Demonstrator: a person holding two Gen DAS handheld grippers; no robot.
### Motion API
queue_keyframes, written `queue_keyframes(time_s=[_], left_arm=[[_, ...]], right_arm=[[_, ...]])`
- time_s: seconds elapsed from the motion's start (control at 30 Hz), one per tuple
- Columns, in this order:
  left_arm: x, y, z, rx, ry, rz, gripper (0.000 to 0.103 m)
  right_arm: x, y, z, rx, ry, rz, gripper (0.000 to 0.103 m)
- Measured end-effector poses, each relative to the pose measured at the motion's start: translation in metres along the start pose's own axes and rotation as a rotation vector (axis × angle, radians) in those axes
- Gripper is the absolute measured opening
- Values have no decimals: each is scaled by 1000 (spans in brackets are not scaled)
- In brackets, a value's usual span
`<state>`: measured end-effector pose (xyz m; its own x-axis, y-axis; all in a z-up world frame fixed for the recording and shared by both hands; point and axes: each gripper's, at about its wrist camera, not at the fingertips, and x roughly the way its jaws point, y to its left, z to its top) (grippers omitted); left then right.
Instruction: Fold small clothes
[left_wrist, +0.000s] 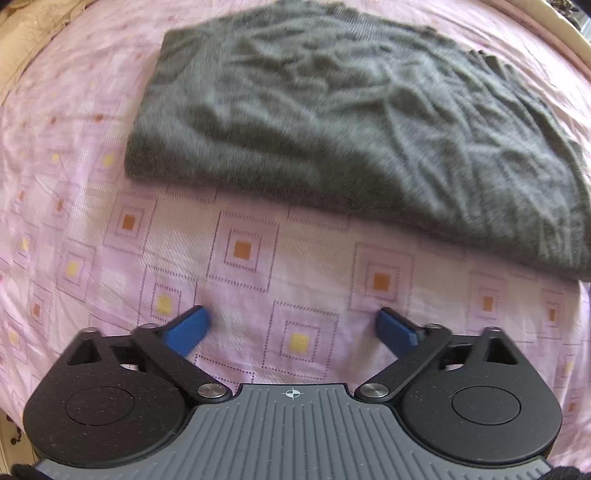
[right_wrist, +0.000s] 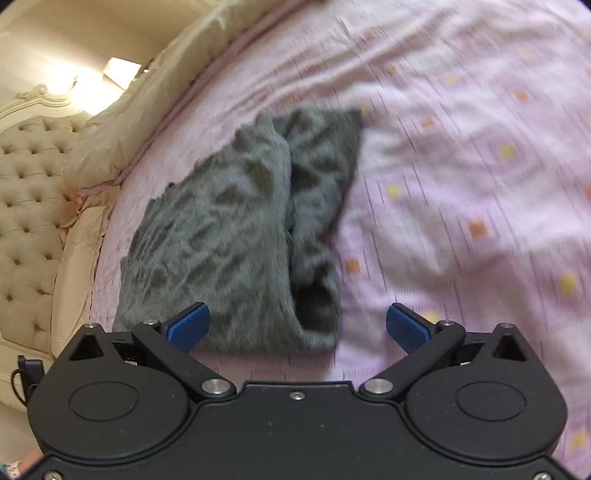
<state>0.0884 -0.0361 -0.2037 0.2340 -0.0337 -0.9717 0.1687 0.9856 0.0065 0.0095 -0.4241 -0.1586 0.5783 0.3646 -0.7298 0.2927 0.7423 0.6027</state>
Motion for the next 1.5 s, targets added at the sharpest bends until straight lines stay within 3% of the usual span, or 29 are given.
queue_keyframes(time_s=[0.2, 0.37, 0.7, 1.0, 1.33, 1.4, 1.47, 1.5], left_arm=[[-32, -18, 26, 36, -91, -35, 86], [-40, -35, 66, 52, -139, -39, 87], [-12, -72, 136, 170, -128, 1, 86], [25, -81, 150, 222, -48, 9, 87], [40, -78, 153, 218, -41, -17, 99], [41, -78, 153, 218, -41, -15, 102], [43, -80, 154, 222, -44, -13, 103], [44, -80, 154, 223, -48, -14, 103]], right_arm=[[23, -2, 24, -4, 22, 56, 102], [36, 0, 32, -2, 25, 93, 103], [47, 2, 39, 13, 29, 111, 103], [56, 6, 46, -30, 45, 122, 103], [66, 9, 57, -19, 46, 139, 103], [65, 10, 58, -17, 50, 120, 94], [66, 10, 59, -8, 71, 85, 45], [71, 9, 60, 13, 102, 56, 36]])
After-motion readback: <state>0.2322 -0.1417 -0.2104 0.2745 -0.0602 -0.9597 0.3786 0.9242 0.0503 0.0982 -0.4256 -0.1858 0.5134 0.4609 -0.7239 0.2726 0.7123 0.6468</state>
